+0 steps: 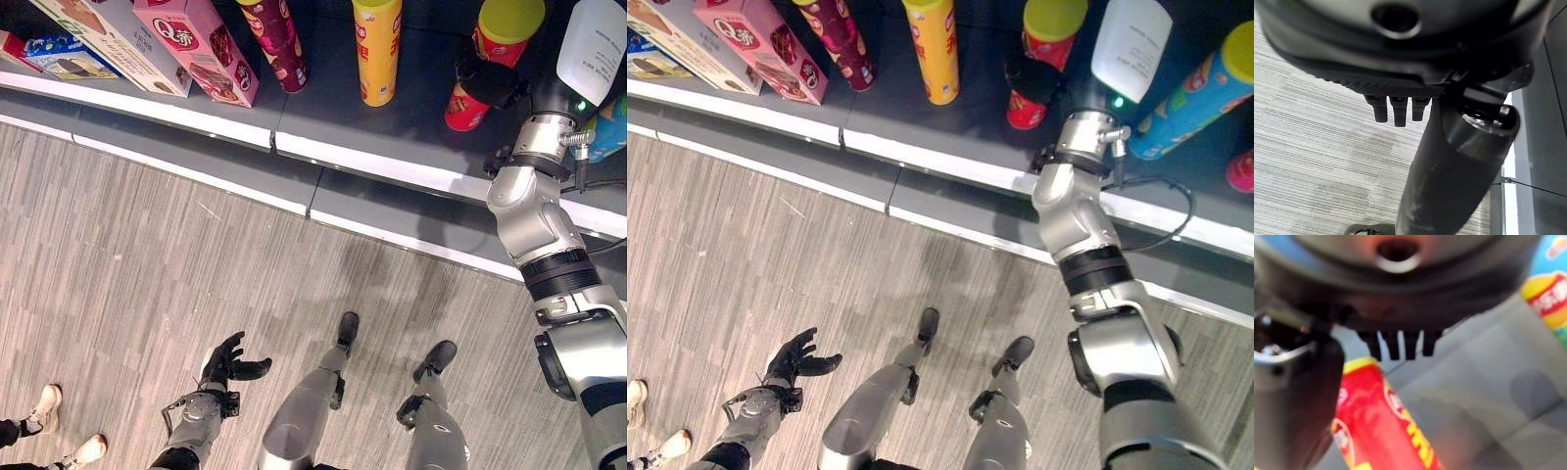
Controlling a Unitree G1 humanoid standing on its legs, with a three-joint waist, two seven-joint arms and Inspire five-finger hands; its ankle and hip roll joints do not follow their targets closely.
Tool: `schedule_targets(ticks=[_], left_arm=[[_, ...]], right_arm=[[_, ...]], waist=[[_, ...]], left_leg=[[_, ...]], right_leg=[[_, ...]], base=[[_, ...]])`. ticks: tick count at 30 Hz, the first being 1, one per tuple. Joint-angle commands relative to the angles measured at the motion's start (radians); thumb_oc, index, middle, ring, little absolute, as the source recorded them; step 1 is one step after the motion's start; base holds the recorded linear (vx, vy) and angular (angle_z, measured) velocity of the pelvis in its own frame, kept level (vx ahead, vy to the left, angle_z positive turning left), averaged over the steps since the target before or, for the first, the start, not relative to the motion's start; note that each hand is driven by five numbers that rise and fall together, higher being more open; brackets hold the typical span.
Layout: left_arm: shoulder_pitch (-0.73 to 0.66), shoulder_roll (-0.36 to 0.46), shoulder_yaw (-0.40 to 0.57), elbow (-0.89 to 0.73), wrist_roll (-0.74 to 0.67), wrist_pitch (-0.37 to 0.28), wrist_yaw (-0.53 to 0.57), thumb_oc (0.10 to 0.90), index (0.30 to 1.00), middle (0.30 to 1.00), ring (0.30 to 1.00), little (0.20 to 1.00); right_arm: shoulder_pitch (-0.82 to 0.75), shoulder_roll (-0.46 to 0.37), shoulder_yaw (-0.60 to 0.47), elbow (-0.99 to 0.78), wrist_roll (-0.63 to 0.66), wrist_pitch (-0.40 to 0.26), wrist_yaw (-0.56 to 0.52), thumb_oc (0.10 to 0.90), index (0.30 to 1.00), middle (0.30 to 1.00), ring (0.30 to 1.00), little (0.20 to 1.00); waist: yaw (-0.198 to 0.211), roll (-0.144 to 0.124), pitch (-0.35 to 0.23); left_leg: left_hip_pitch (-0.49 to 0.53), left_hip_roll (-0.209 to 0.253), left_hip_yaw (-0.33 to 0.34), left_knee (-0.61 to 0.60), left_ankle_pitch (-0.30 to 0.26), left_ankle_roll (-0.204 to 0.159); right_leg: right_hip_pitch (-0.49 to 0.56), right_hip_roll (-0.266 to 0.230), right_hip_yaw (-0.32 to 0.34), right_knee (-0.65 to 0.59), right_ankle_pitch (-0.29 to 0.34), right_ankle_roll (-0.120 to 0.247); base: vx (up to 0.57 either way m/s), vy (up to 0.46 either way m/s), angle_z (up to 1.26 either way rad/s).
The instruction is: Put the goods on the table back onto the shelves and tidy them up.
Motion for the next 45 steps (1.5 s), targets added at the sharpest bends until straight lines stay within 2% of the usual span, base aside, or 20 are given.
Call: schedule_targets(ticks=[1, 11, 12, 13, 26, 27, 28, 31, 32, 34, 39, 40, 41, 42, 44, 45], left_arm=[[0.026, 0.075, -0.041, 0.047, -0.003, -0.009, 0.038, 0.800, 0.900, 0.900, 0.900, 0.900], [0.026, 0.075, -0.041, 0.047, -0.003, -0.009, 0.038, 0.800, 0.900, 0.900, 0.900, 0.900], [0.017, 0.069, -0.028, 0.049, 0.000, -0.003, 0.040, 0.800, 0.900, 0.900, 0.900, 0.900], [0.028, 0.059, 0.004, 0.065, 0.011, 0.011, 0.033, 0.800, 0.900, 0.900, 0.900, 0.900], [0.028, 0.059, 0.003, 0.065, 0.011, 0.011, 0.033, 0.800, 0.900, 0.900, 0.900, 0.900], [0.036, 0.049, 0.021, 0.074, 0.019, 0.017, 0.030, 0.800, 0.900, 0.900, 0.900, 0.900], [0.070, 0.033, 0.058, 0.097, 0.038, 0.034, 0.009, 0.800, 0.900, 0.900, 0.900, 0.900], [0.074, 0.035, 0.057, 0.095, 0.038, 0.034, 0.009, 0.800, 0.900, 0.900, 0.900, 0.900], [0.068, 0.030, 0.058, 0.102, 0.045, 0.035, 0.014, 0.800, 0.900, 0.900, 0.900, 0.900], [0.060, 0.025, 0.061, 0.103, 0.042, 0.032, 0.022, 0.800, 0.900, 0.900, 0.900, 0.900], [0.062, 0.022, 0.066, 0.105, 0.041, 0.032, 0.027, 0.800, 0.900, 0.900, 0.900, 0.900], [0.117, 0.017, 0.108, 0.128, 0.078, 0.049, 0.002, 0.800, 0.900, 0.900, 0.900, 0.900], [0.150, 0.014, 0.136, 0.128, 0.122, 0.057, -0.025, 0.800, 0.900, 0.900, 0.900, 0.900], [0.150, 0.015, 0.134, 0.128, 0.122, 0.057, -0.025, 0.800, 0.900, 0.900, 0.900, 0.900], [0.165, 0.012, 0.156, 0.122, 0.123, 0.055, -0.031, 0.800, 0.900, 0.900, 0.900, 0.900], [0.164, 0.010, 0.160, 0.123, 0.126, 0.054, -0.032, 0.800, 0.900, 0.900, 0.900, 0.900]], right_arm=[[-0.046, -0.027, -0.012, -0.163, -0.057, -0.059, -0.042, 0.800, 0.900, 0.900, 0.900, 0.900], [-0.046, -0.027, -0.012, -0.163, -0.057, -0.059, -0.042, 0.800, 0.900, 0.900, 0.900, 0.900], [0.003, -0.010, -0.044, -0.292, -0.091, -0.083, -0.045, 0.800, 0.900, 0.900, 0.900, 0.900], [0.144, 0.026, -0.093, -0.472, -0.118, -0.128, -0.003, 0.800, 0.900, 0.900, 0.900, 0.900], [0.146, 0.026, -0.094, -0.473, -0.119, -0.127, -0.002, 0.800, 0.900, 0.900, 0.900, 0.900], [0.212, 0.063, -0.115, -0.544, -0.081, -0.173, 0.019, 0.800, 0.900, 0.900, 0.900, 0.900], [0.396, 0.165, -0.123, -0.676, 0.137, -0.303, 0.167, 0.800, 0.900, 0.900, 0.900, 0.900], [0.405, 0.167, -0.126, -0.683, 0.138, -0.301, 0.172, 0.800, 0.900, 0.900, 0.900, 0.900], [0.420, 0.170, -0.107, -0.681, 0.148, -0.311, 0.201, 0.800, 0.900, 0.900, 0.900, 0.900], [0.430, 0.182, -0.096, -0.676, 0.158, -0.314, 0.214, 0.800, 0.900, 0.900, 0.900, 0.900], [0.430, 0.182, -0.088, -0.668, 0.154, -0.311, 0.216, 0.800, 0.900, 0.900, 0.900, 0.900], [0.503, 0.172, -0.075, -0.718, 0.288, -0.359, 0.355, 0.800, 0.900, 0.900, 0.900, 0.900], [0.665, 0.083, -0.207, -0.776, 0.342, -0.375, 0.401, 0.800, 0.900, 0.900, 0.900, 0.900], [0.668, 0.083, -0.210, -0.779, 0.342, -0.374, 0.402, 0.800, 0.900, 0.900, 0.900, 0.900], [0.798, 0.051, -0.321, -0.748, 0.387, -0.371, 0.409, 0.800, 0.900, 0.900, 0.900, 0.900], [0.821, 0.047, -0.345, -0.741, 0.384, -0.368, 0.403, 0.800, 0.900, 0.900, 0.900, 0.900]], waist=[[0.025, -0.046, -0.079], [0.025, -0.046, -0.079], [0.012, -0.058, -0.094], [-0.027, -0.089, -0.137], [-0.026, -0.090, -0.138], [-0.050, -0.102, -0.154], [-0.121, -0.154, -0.204], [-0.118, -0.157, -0.210], [-0.134, -0.171, -0.227], [-0.144, -0.179, -0.239], [-0.146, -0.183, -0.247], [-0.175, -0.230, -0.310], [-0.218, -0.248, -0.344], [-0.214, -0.249, -0.347], [-0.257, -0.265, -0.362], [-0.263, -0.268, -0.366]], left_leg=[[0.000, 0.003, 0.006, -0.046, -0.026, -0.047], [0.000, 0.003, 0.006, -0.046, -0.026, -0.047], [0.012, 0.008, 0.017, -0.047, -0.029, -0.050], [0.050, 0.011, 0.043, -0.060, -0.037, -0.052], [0.050, 0.011, 0.043, -0.060, -0.037, -0.052], [0.065, 0.012, 0.057, -0.064, -0.043, -0.051], [0.124, 0.021, 0.113, -0.069, -0.067, -0.035], [0.120, 0.019, 0.117, -0.069, -0.064, -0.033], [0.137, 0.021, 0.130, -0.069, -0.073, -0.029], [0.146, 0.019, 0.139, -0.069, -0.079, -0.026], [0.152, 0.020, 0.142, -0.069, -0.081, -0.025], [0.235, 0.053, 0.181, -0.069, -0.109, -0.029], [0.299, 0.064, 0.229, -0.069, -0.131, -0.025], [0.296, 0.063, 0.231, -0.069, -0.129, -0.024], [0.349, 0.064, 0.294, -0.069, -0.151, -0.013], [0.347, 0.062, 0.308, -0.069, -0.153, -0.011]], right_leg=[[0.050, -0.172, 0.023, 0.186, -0.109, 0.143], [0.050, -0.172, 0.023, 0.186, -0.109, 0.143], [0.062, -0.165, 0.028, 0.170, -0.104, 0.142], [0.094, -0.157, 0.040, 0.137, -0.083, 0.146], [0.095, -0.157, 0.040, 0.136, -0.083, 0.146], [0.102, -0.156, 0.049, 0.127, -0.071, 0.149], [0.121, -0.149, 0.092, 0.112, -0.036, 0.158], [0.116, -0.151, 0.095, 0.108, -0.031, 0.158], [0.122, -0.152, 0.102, 0.107, -0.022, 0.160], [0.127, -0.151, 0.105, 0.105, -0.017, 0.161], [0.132, -0.152, 0.105, 0.102, -0.016, 0.162], [0.196, -0.120, 0.116, 0.099, -0.041, 0.155], [0.230, -0.108, 0.153, 0.081, -0.042, 0.159], [0.226, -0.108, 0.155, 0.078, -0.039, 0.159], [0.218, -0.096, 0.240, 0.075, -0.020, 0.166], [0.207, -0.098, 0.252, 0.070, -0.008, 0.169]], base=[[0.00, 0.000, 0.00], [0.00, 0.000, -0.01], [0.05, 0.031, 0.00], [0.05, 0.031, -0.03], [0.00, 0.003, -0.12], [0.13, 0.108, 0.00], [0.13, 0.114, 0.04], [0.05, 0.037, -0.39], [0.04, 0.014, -0.80], [0.04, 0.016, -0.42], [0.05, -0.015, -0.14], [0.28, -0.075, -0.21], [0.28, -0.072, -0.40], [0.11, 0.016, -0.76], [0.03, 0.081, -1.61], [0.00, 0.080, -1.57]])
